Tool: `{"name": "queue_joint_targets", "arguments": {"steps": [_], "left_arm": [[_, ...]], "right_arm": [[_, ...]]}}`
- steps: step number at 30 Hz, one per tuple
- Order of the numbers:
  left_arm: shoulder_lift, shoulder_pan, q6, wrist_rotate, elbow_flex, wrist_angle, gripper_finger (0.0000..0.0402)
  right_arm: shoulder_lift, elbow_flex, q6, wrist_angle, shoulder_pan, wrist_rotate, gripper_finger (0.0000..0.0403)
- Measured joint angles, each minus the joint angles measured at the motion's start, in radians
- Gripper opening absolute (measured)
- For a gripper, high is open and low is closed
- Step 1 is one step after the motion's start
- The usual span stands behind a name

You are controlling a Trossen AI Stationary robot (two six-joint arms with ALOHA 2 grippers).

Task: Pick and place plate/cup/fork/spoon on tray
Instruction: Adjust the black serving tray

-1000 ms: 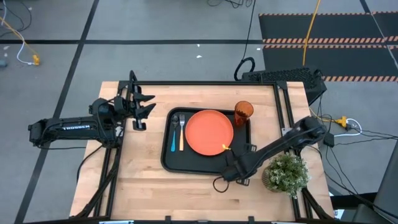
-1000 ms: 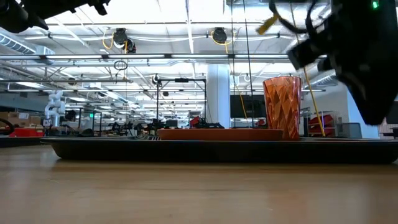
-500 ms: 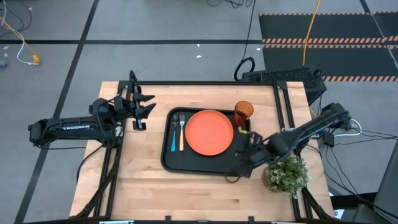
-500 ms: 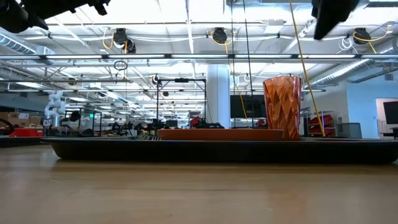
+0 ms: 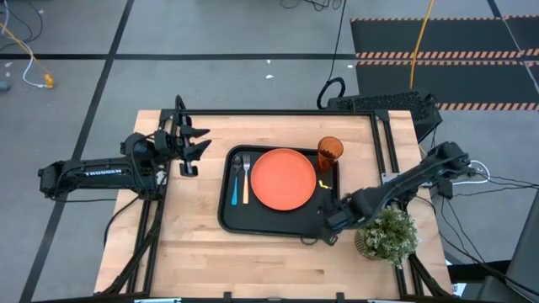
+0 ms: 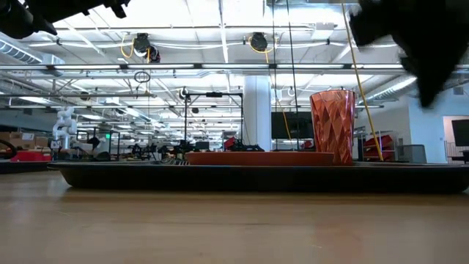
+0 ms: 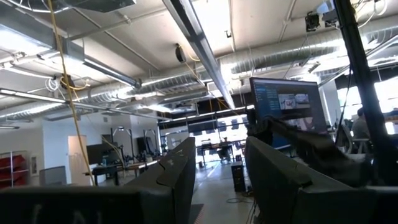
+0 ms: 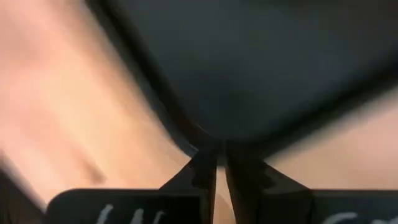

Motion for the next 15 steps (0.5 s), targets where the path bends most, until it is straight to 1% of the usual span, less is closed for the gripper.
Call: {"name": "queue_joint_targets", "arguments": {"steps": [3, 5, 6, 9, 15], "left_arm": [[0.0, 0.0, -0.004, 0.0, 0.0, -0.001, 0.0143], [0.0, 0.0, -0.004, 0.0, 0.0, -0.001, 0.0143], [0.0, 0.0, -0.004, 0.0, 0.0, -0.001, 0.0143], [0.0, 0.0, 0.002, 0.0, 0.0, -0.003, 0.0143], [0.0, 0.0, 0.014, 0.0, 0.0, -0.005, 0.0143]], "right_arm": [[0.015, -0.106, 0.182, -0.03, -0.012, -0.114, 0.0026], [0.011, -0.159, 0.234, -0.034, -0.016, -0.158, 0.0031], [0.001, -0.179, 0.247, -0.032, -0.017, -0.16, 0.0035], [-0.033, -0.204, 0.269, -0.028, -0.015, -0.155, 0.0052], [-0.129, -0.204, 0.311, -0.03, -0.016, 0.003, 0.0101]]}}
